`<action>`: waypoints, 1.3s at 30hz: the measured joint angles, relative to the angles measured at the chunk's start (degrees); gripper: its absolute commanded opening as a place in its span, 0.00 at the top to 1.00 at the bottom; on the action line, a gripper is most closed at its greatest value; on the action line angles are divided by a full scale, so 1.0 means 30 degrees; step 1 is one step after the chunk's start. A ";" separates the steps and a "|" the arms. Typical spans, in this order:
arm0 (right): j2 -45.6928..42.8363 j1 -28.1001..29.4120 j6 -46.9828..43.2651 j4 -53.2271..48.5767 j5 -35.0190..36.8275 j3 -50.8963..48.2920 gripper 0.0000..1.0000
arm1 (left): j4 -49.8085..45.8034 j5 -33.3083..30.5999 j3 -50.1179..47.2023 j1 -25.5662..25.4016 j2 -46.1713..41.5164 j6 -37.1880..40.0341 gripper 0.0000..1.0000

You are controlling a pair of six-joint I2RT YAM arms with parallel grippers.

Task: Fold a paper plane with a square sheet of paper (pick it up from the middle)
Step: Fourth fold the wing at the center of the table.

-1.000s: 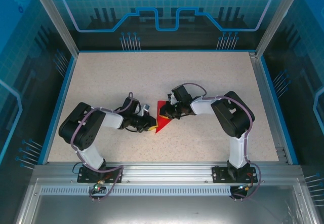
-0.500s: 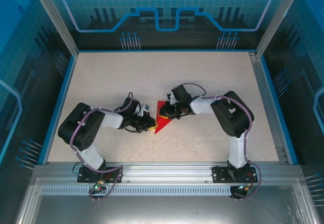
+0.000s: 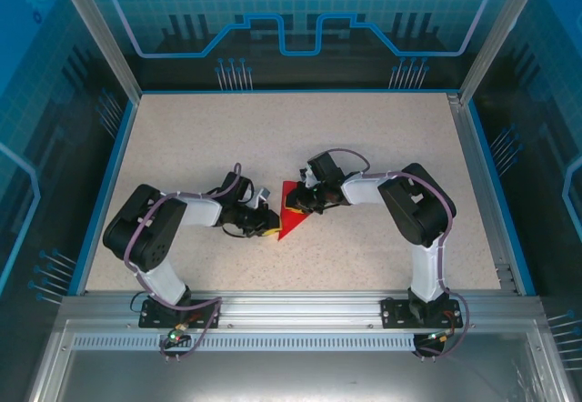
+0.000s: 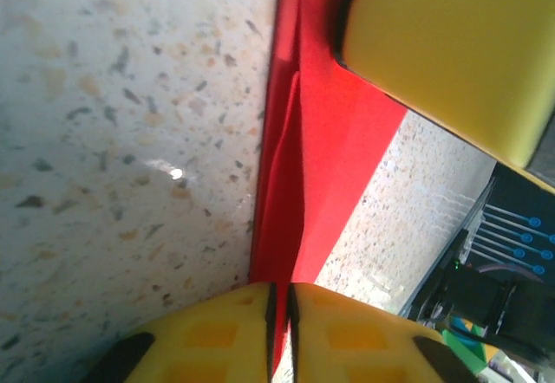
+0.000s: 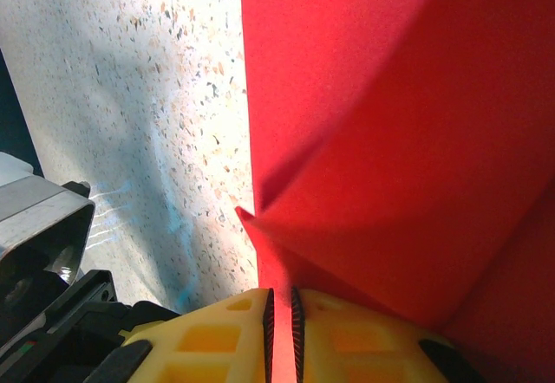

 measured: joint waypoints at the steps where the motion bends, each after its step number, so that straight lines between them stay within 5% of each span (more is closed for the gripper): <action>1: 0.0000 0.0000 0.0000 0.0000 0.0000 0.0000 0.83 | -0.0160 0.0007 0.0066 -0.0007 0.0000 0.0138 0.83; 15: 0.0000 0.0000 0.0000 -0.0007 0.0007 0.0000 0.83 | -0.3162 -0.0240 0.1311 -0.0277 0.0080 0.1712 0.77; 25: 0.0000 0.0000 -0.0080 -0.0022 0.0007 0.0000 0.83 | -0.4401 -0.1625 0.1807 -0.0794 0.0138 0.1916 0.92; 36: 0.0000 0.0007 -0.0291 -0.0160 0.0066 0.0022 0.83 | -0.5195 -0.1865 0.2259 -0.1180 0.0277 0.2550 0.90; 39: 0.0000 0.0015 -0.0306 -0.0211 0.0066 0.0022 0.83 | -0.5297 -0.1865 0.2324 -0.1341 0.0313 0.2987 0.97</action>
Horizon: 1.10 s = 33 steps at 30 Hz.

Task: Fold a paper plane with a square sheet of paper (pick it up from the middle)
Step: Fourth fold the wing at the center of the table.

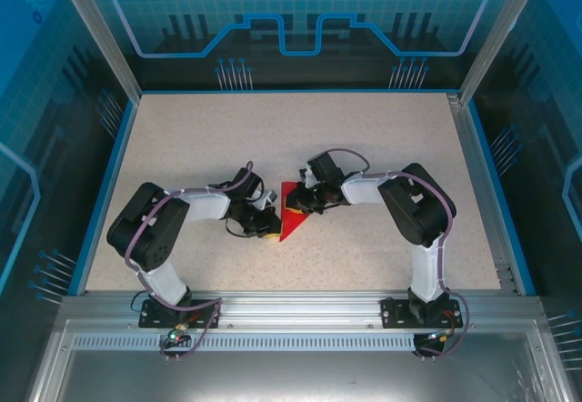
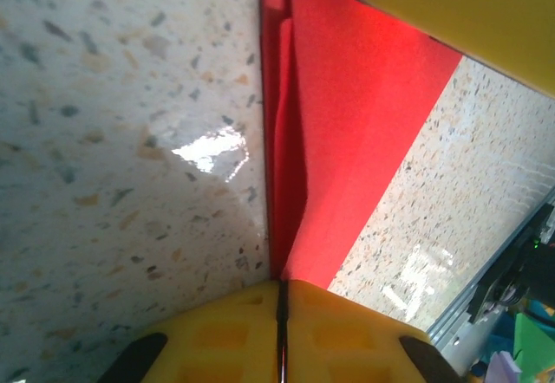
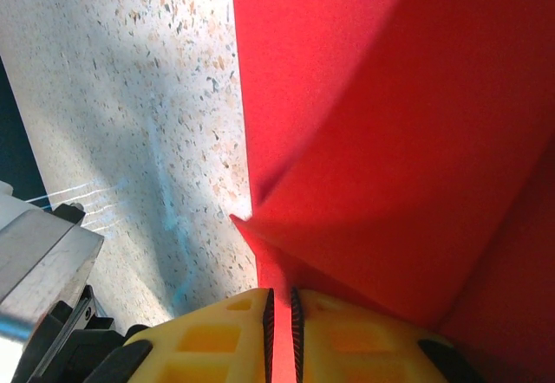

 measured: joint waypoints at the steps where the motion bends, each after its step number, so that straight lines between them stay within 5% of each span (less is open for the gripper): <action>1: 0.0000 0.0007 -0.0044 -0.0015 0.0000 0.0000 0.83 | -0.0066 0.0000 0.0044 -0.0015 0.0000 0.0175 0.99; 23: 0.0000 0.0146 -0.0328 -0.0714 0.0051 0.0248 0.83 | -0.0634 0.1049 0.0313 -0.0423 0.0393 0.1326 0.88; 33: 0.0007 0.0168 -0.0342 -0.0882 0.0095 0.0335 0.83 | -0.1552 0.1931 0.0095 -0.0641 0.0393 0.1341 0.91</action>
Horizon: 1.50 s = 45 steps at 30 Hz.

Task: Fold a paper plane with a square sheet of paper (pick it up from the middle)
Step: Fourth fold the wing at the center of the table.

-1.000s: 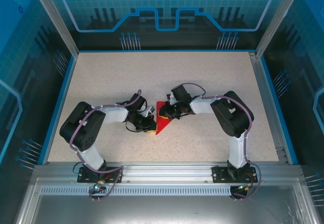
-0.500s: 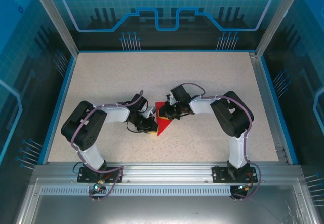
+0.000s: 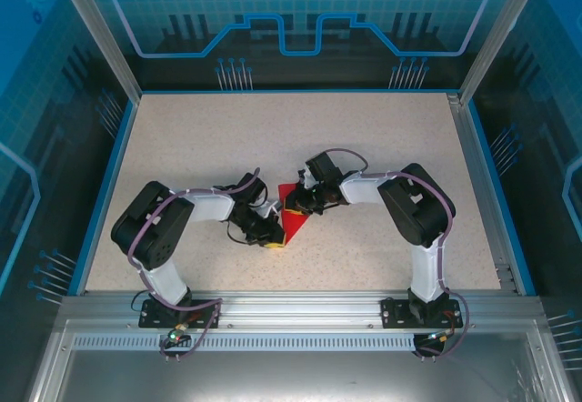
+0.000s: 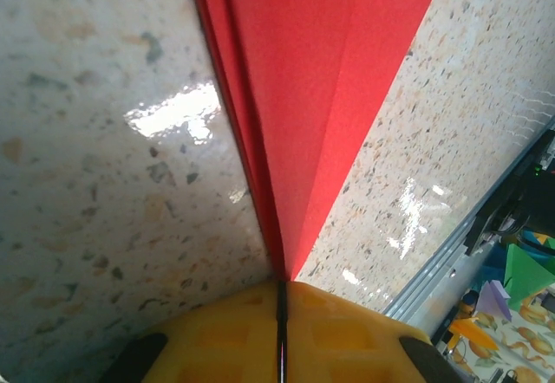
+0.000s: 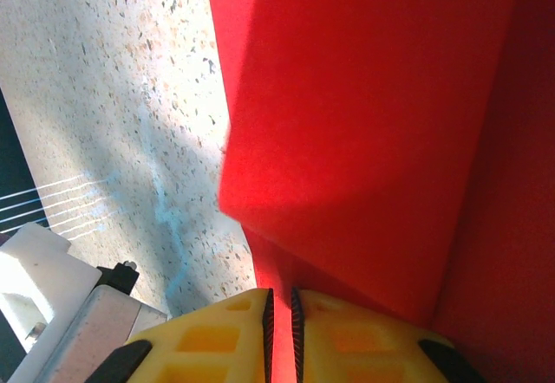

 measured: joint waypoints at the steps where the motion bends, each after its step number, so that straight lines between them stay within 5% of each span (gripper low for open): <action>1: 0.0000 0.0000 0.0000 -0.0015 0.0007 0.0000 0.83 | 0.0000 0.0015 -0.0007 0.0000 0.0000 0.0000 0.93; 8: 0.0000 0.0044 0.0000 -0.0058 0.0073 0.0029 0.83 | 0.0219 0.0051 -0.0729 -0.0058 -0.0729 -0.0299 0.99; 19: 0.0036 0.0066 0.0000 -0.0117 0.0131 0.0073 0.84 | 0.3140 -0.2084 -0.1931 -0.0138 -0.6113 -0.4539 0.99; 29: 0.0066 0.0066 0.0007 -0.0124 0.0109 0.0087 0.84 | 0.8080 -0.2455 -0.2543 -0.0138 -0.4167 -0.8575 0.98; 45: 0.0087 0.0051 0.0007 -0.0117 0.0044 0.0087 0.84 | 0.9719 -0.2419 -0.2543 -0.0372 -0.1319 -0.9326 0.98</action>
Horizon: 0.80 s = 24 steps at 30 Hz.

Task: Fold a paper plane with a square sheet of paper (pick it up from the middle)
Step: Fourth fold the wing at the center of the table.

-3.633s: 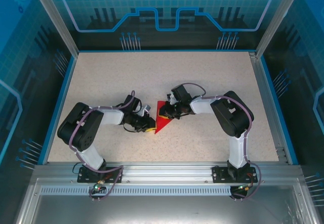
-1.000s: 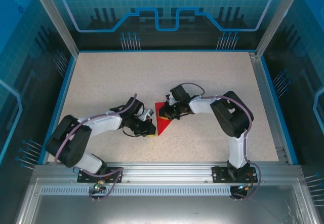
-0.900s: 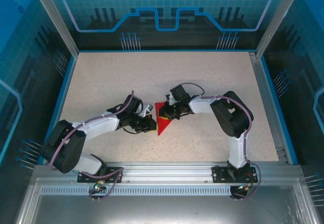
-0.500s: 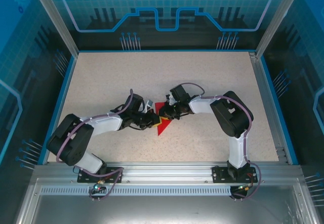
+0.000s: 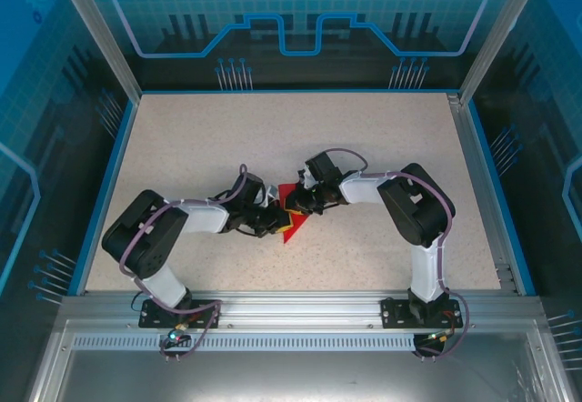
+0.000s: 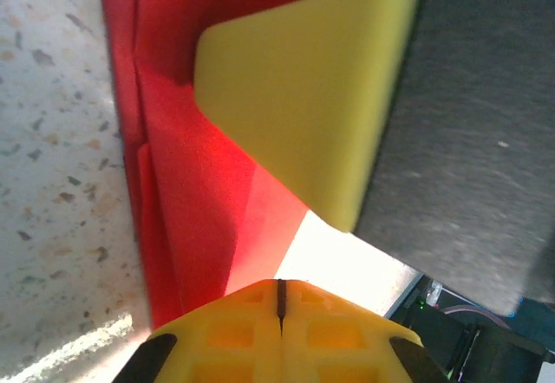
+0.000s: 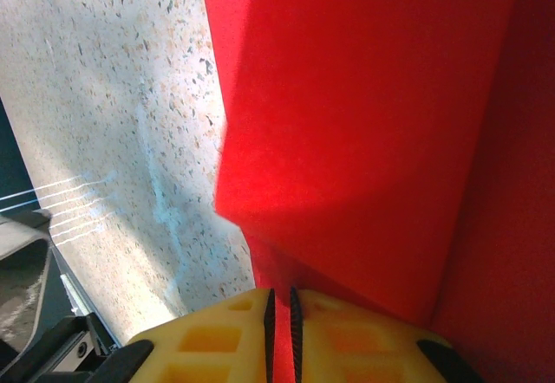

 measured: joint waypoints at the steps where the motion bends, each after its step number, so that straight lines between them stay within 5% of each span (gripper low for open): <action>1: 0.0000 0.0000 0.0000 0.0000 0.0000 0.0000 0.84 | 0.0015 0.0000 0.0000 0.0000 0.0146 0.0000 0.98; 24: 0.0029 -0.0007 0.0000 0.0015 -0.0044 0.0000 0.84 | 0.1450 0.1304 -0.1501 -0.0189 0.0503 0.0882 0.97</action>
